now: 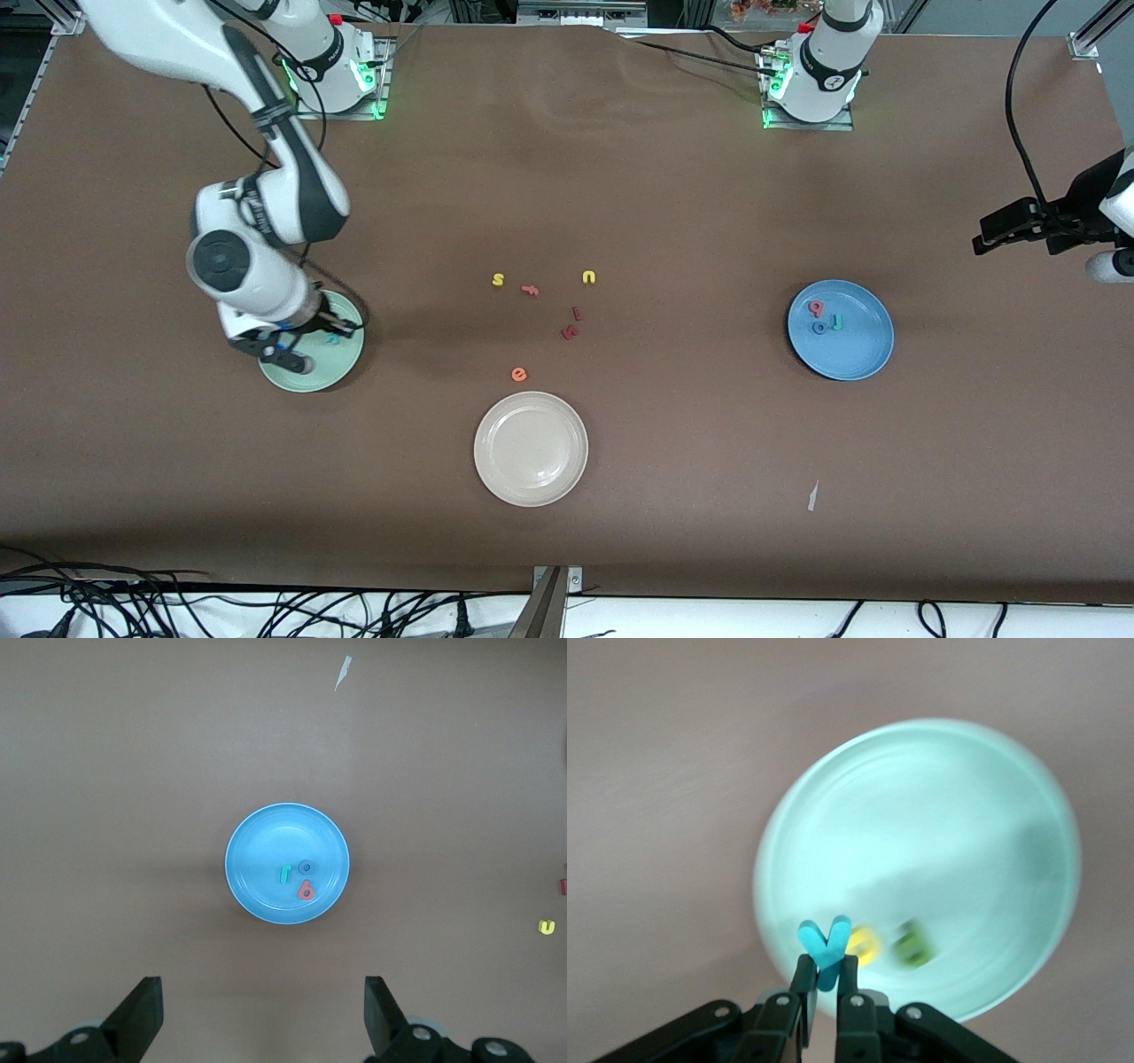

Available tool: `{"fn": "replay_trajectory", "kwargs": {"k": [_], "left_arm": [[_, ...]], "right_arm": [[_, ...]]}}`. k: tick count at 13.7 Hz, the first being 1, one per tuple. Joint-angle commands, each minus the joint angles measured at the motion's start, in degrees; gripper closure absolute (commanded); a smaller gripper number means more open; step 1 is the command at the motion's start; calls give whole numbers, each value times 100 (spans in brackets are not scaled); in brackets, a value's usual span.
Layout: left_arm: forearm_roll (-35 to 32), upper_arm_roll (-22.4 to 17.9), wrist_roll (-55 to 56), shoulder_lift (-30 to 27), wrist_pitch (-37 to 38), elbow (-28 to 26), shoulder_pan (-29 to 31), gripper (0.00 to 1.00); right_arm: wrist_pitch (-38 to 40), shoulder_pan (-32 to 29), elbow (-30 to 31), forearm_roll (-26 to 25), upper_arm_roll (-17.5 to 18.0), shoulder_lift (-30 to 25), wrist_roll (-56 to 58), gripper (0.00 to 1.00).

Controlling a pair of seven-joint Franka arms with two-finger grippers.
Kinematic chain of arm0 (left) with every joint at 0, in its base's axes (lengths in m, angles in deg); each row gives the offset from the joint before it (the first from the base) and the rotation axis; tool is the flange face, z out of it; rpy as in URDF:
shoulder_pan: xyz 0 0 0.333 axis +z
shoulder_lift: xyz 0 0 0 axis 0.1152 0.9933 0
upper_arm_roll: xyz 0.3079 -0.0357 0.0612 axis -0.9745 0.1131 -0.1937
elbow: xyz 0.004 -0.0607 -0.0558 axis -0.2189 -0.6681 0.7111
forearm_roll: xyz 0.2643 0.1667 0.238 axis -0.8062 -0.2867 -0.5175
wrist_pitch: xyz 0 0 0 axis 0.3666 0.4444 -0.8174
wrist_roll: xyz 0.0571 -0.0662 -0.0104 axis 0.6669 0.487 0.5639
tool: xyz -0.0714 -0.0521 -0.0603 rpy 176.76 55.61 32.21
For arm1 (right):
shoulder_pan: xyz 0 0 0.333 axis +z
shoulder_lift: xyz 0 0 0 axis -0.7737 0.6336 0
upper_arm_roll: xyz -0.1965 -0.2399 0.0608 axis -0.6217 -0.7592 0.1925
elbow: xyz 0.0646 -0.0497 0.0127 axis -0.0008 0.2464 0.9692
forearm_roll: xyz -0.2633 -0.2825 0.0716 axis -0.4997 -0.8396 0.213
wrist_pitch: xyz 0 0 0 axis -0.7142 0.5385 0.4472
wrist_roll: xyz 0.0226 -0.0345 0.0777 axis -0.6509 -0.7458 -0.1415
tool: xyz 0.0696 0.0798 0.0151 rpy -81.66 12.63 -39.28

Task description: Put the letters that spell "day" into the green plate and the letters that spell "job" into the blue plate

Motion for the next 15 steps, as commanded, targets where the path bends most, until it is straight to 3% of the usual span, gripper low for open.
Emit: {"fn": "replay_trajectory", "kwargs": {"k": [1, 2, 6, 10, 15], "left_arm": [[89, 43, 7, -100, -27, -94, 9, 0], [89, 43, 7, -100, -18, -103, 0, 0], [89, 52, 7, -100, -18, -94, 0, 0], [89, 52, 7, -100, -18, -94, -9, 0], [89, 52, 7, -100, 26, -94, -9, 0]], "right_arm": [[98, -350, -102, -52, 94, 101, 337, 8], [98, -368, -120, -43, 94, 101, 354, 1], [553, -394, -584, -34, 85, 93, 381, 0], [2055, -377, -1963, -43, 94, 102, 407, 0], [2945, -377, -3089, 1, 112, 93, 1117, 0]]}}
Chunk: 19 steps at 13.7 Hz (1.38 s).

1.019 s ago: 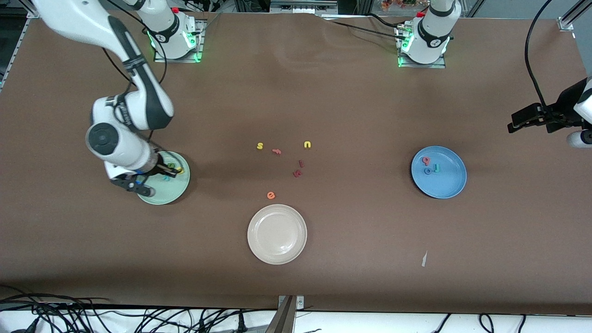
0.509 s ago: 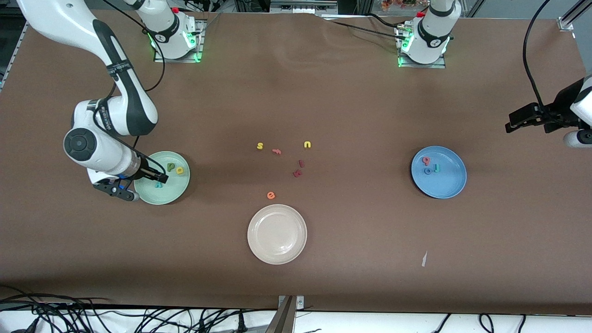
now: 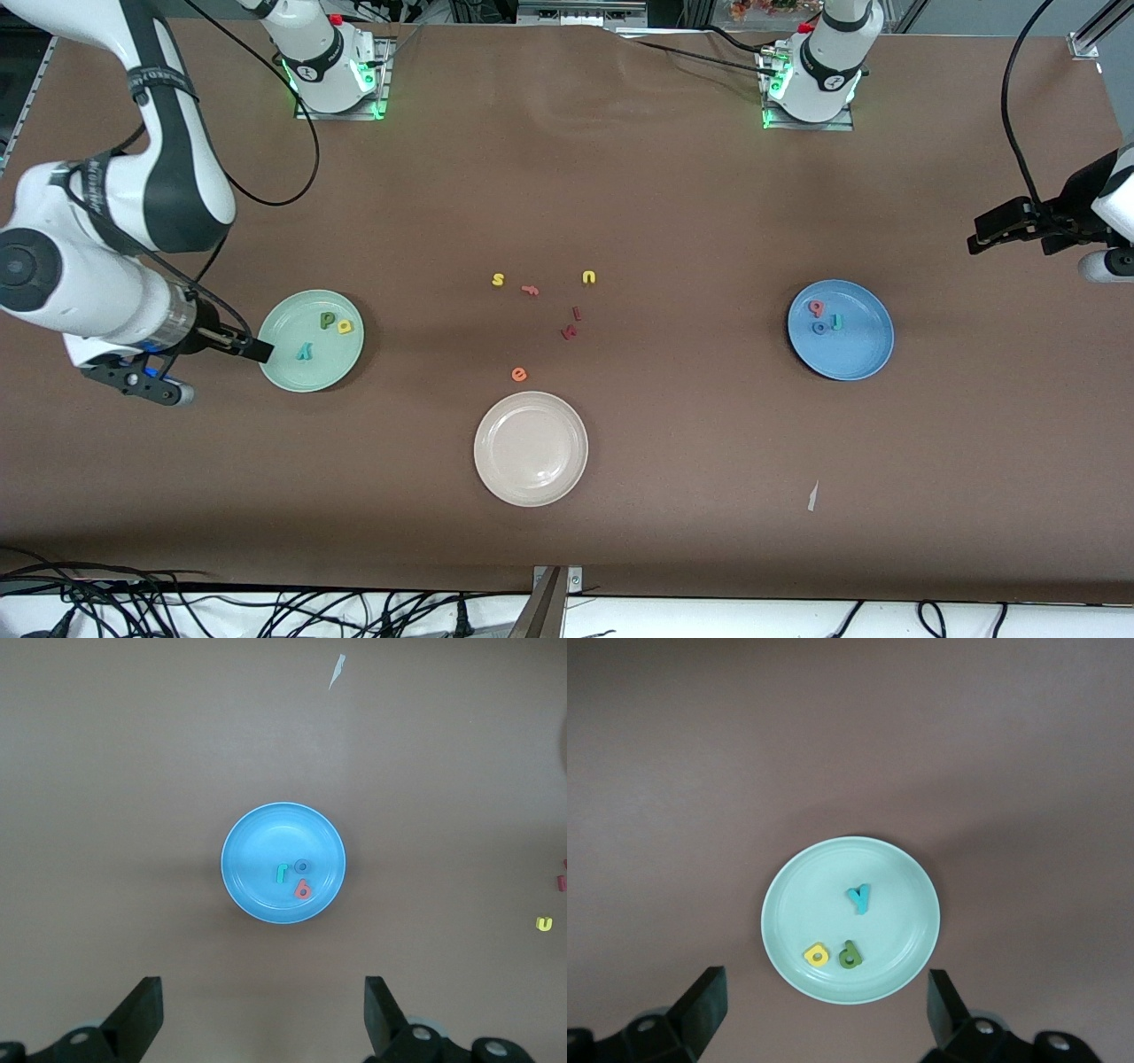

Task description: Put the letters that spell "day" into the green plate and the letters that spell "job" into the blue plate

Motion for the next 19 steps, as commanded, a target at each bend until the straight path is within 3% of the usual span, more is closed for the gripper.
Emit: {"fn": "replay_trajectory", "kwargs": {"k": [1, 8, 12, 16, 19], "left_arm": [[88, 4, 7, -100, 19, -93, -10, 0], [88, 4, -1, -100, 28, -102, -11, 0], [88, 4, 7, -92, 28, -111, -37, 0], [88, 4, -1, -92, 28, -111, -37, 0], [88, 4, 7, -92, 28, -120, -37, 0]], "right_arm": [[454, -33, -596, 18, 41, 80, 556, 0], [806, -50, -1177, 18, 41, 71, 1349, 0], [1657, -33, -1476, 36, 68, -138, 1638, 0], [2203, -24, -1354, 281, 15, -709, 2043, 0], [2161, -24, -320, 317, -11, -1578, 2044, 0]]}}
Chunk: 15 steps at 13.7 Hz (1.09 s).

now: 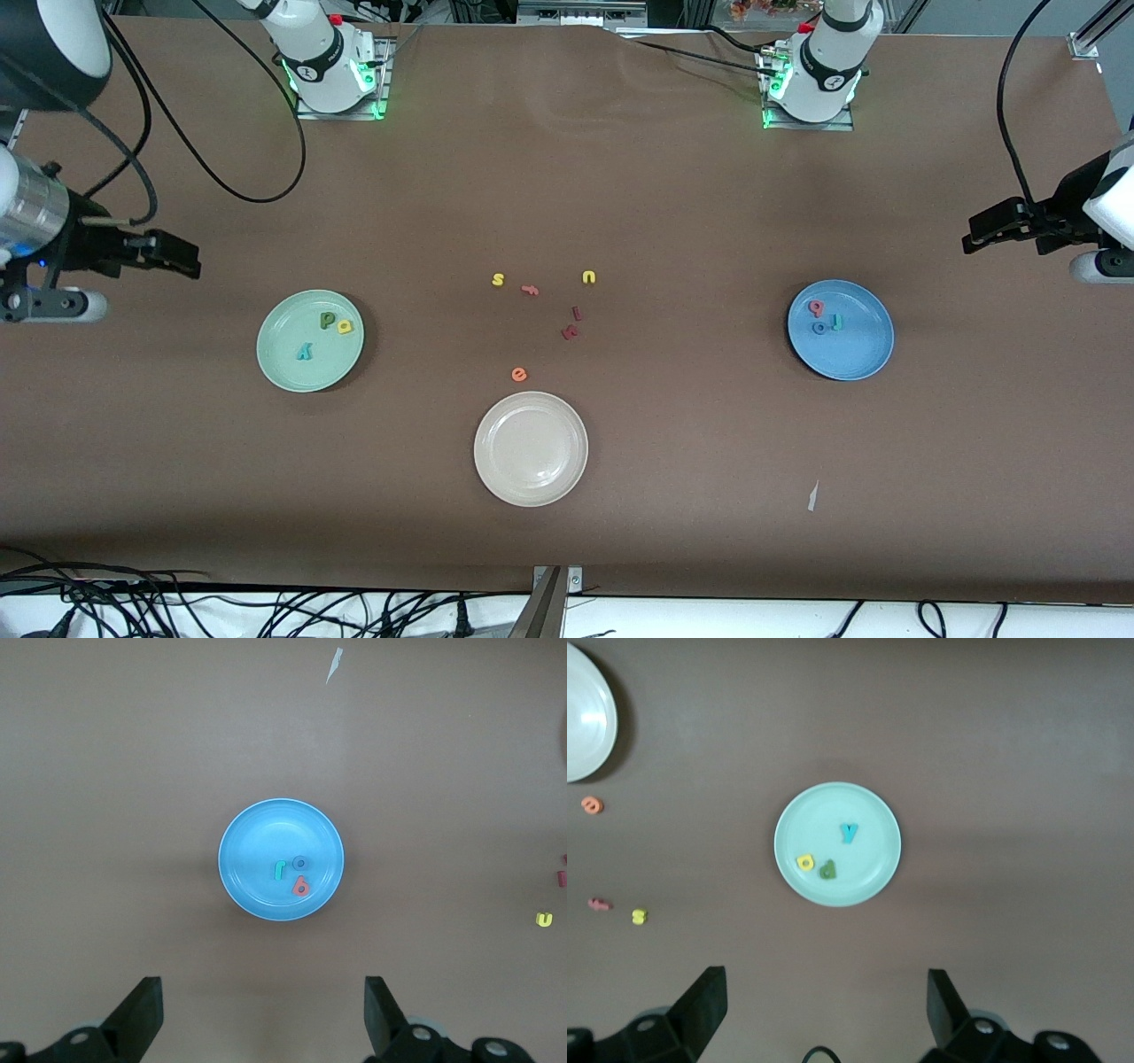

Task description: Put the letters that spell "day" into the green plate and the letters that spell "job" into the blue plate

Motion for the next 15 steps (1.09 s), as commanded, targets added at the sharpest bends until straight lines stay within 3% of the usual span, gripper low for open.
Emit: {"fn": "replay_trajectory", "kwargs": {"k": [1, 3, 4, 7, 10, 12, 15], "left_arm": [[88, -20, 7, -91, 19, -67, -25, 0], [88, -20, 7, -91, 19, -75, -25, 0], [88, -20, -1, -91, 19, -75, -25, 0], [88, -20, -1, -91, 19, -75, -25, 0], [88, -20, -1, -91, 19, -75, -25, 0], [88, -20, -1, -83, 19, -75, -25, 0], [88, -20, -1, -83, 19, -75, -25, 0]], "right_arm": [[-171, -23, 1241, 146, -49, -1014, 106, 0], [-478, -14, 1980, 146, -58, -1560, 106, 0], [-514, -5, 2070, 146, -127, -1640, 106, 0], [-584, 354, 2010, 381, -653, -1615, 289, 0], [-742, 346, 2010, 515, -647, -1580, 370, 0], [-743, 346, 1966, 900, -638, -1571, 378, 0], [-682, 364, 1931, 840, -603, -1571, 396, 0]]}}
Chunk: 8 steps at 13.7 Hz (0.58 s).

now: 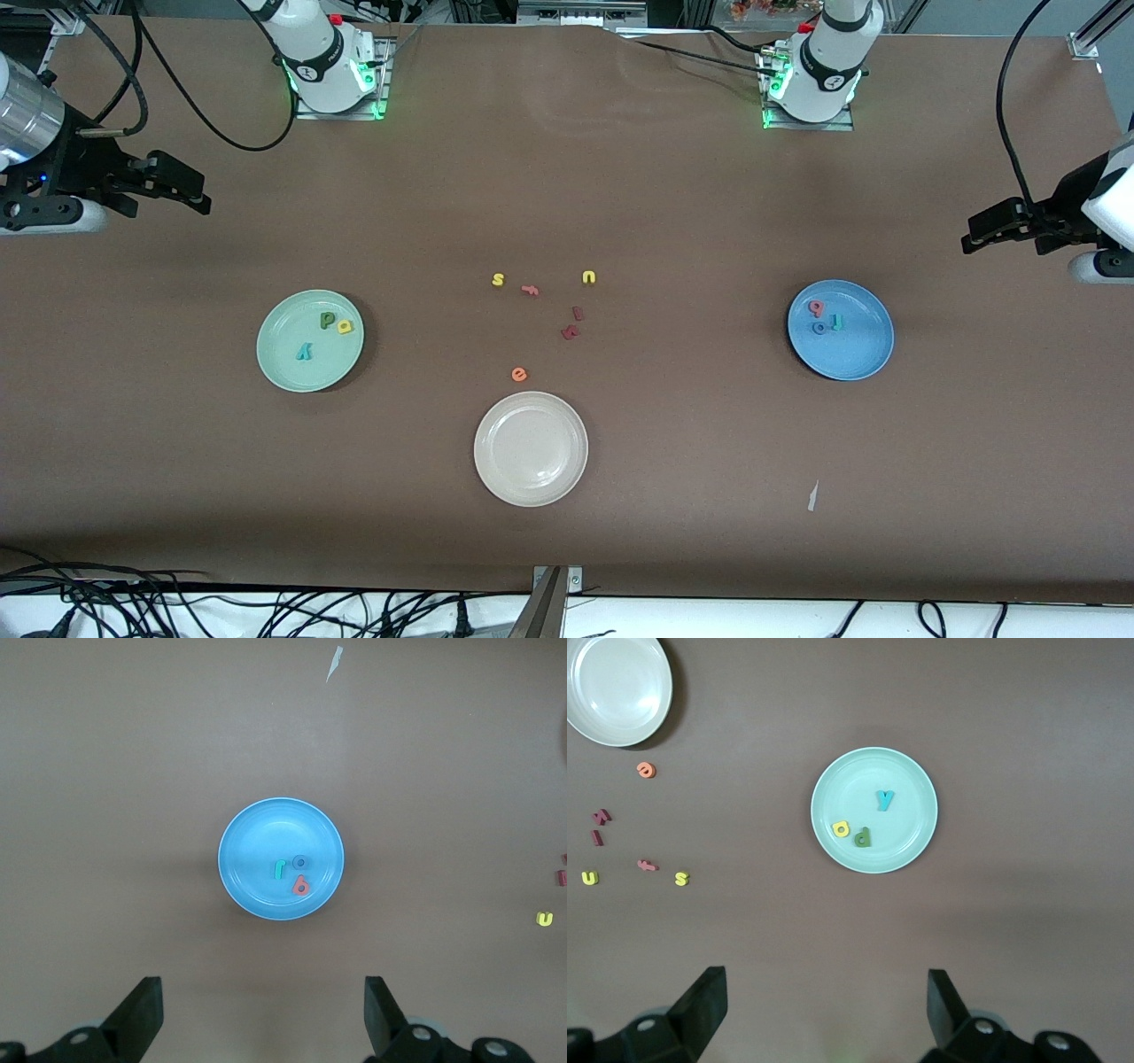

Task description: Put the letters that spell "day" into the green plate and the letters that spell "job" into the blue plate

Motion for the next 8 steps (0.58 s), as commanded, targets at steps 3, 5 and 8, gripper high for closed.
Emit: {"fn": "replay_trajectory", "kwargs": {"k": [3, 5, 8], "left_arm": [[88, -20, -1, -83, 19, -65, -33, 0], [88, -20, -1, -83, 19, -65, -33, 0], [88, -20, -1, -83, 19, -65, -33, 0]], "right_arm": [[84, 83, -25, -243, -18, -69, 145, 0], [75, 171, -86, -376, 8, -25, 127, 0], [84, 180, -104, -394, 8, 28, 310, 0]]}}
